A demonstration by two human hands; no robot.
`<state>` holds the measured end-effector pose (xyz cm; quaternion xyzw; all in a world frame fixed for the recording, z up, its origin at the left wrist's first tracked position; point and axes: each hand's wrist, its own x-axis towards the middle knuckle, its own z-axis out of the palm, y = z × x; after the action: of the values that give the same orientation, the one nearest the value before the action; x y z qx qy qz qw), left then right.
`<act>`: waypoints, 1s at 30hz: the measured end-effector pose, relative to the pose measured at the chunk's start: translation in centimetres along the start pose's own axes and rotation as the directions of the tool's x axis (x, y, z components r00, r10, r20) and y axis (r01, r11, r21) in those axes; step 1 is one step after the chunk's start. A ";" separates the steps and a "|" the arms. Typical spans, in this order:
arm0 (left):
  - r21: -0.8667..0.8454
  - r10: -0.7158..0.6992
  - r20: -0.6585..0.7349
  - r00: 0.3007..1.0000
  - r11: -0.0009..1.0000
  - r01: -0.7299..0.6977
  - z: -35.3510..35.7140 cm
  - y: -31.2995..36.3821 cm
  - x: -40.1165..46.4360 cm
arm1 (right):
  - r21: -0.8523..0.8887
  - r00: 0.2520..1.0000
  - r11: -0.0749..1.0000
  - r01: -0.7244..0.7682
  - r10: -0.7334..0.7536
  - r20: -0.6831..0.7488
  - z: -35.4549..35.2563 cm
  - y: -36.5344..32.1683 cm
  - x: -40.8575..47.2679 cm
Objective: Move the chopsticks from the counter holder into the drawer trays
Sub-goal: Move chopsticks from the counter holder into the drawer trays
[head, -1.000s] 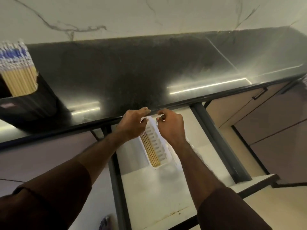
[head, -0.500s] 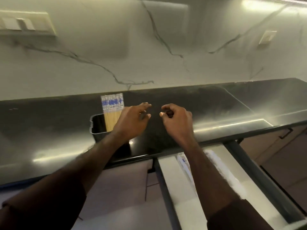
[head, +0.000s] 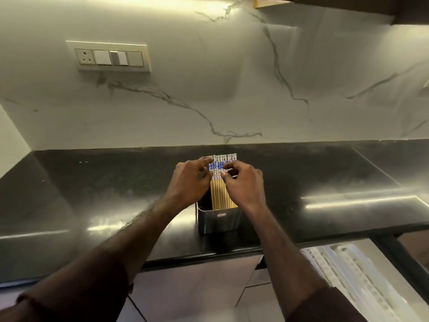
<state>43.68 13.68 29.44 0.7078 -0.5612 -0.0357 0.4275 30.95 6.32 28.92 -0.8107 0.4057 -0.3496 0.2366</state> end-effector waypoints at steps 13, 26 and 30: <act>-0.030 -0.139 0.014 0.990 0.990 0.139 5.2 -7.7 6.0 | -0.037 0.985 0.993 -0.111 0.115 0.132 6.9 4.5 4.7; -0.366 -0.286 -0.035 0.958 0.895 0.254 8.2 -9.3 8.1 | -0.035 0.985 0.989 -0.146 0.148 0.089 8.7 5.7 4.8; -0.492 -0.367 0.002 0.930 0.810 0.320 8.2 -9.4 8.0 | -0.023 0.984 0.988 -0.152 0.154 0.094 8.9 5.7 4.9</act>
<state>49.46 2.50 21.65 0.6686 -0.3764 -0.2186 0.6029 36.97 0.01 21.19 -0.7949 0.4577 -0.2879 0.2753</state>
